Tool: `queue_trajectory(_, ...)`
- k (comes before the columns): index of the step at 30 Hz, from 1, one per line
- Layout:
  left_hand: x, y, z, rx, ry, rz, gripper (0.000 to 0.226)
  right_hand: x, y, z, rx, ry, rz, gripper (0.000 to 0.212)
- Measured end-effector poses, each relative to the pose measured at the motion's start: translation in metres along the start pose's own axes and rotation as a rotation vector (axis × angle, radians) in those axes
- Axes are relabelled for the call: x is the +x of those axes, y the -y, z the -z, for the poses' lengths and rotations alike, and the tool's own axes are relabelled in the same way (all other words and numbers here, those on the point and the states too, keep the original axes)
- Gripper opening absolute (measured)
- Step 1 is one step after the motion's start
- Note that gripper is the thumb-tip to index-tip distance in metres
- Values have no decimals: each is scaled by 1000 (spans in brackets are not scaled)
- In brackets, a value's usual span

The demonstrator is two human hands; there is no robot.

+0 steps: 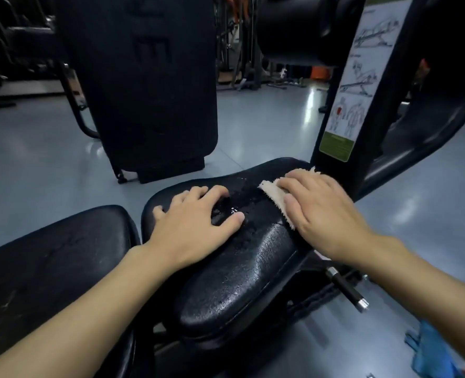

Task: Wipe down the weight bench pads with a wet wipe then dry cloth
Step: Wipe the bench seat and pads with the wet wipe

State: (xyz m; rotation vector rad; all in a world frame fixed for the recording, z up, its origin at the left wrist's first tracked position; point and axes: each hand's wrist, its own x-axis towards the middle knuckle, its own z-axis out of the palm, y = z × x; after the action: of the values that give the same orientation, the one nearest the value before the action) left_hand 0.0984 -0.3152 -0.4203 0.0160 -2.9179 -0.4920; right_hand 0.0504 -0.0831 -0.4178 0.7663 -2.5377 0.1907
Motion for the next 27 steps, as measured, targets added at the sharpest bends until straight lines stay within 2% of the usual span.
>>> queue_trajectory(3,-3,2,1,-4,39,-14,67,-17,-7,2,43,-4,-3,51)
queue_trajectory(7,-12,0,5,-30,77,8,76,-18,-3,13,-10,143,-55,65)
queue_trajectory(11,-14,2,-1,-69,33,14,80,37,-13,8,-52,290,-74,70)
queue_trajectory(17,-14,5,-3,-67,24,25,75,123,-24,-14,52,561,-157,74)
queue_trajectory(20,-15,3,-2,-77,25,26,75,115,-25,-13,72,535,-142,72)
queue_trajectory(24,-15,3,-2,-82,19,29,75,67,-19,3,-18,410,-21,70)
queue_trajectory(27,-15,4,-3,-94,10,33,74,21,-11,13,-22,315,1,54)
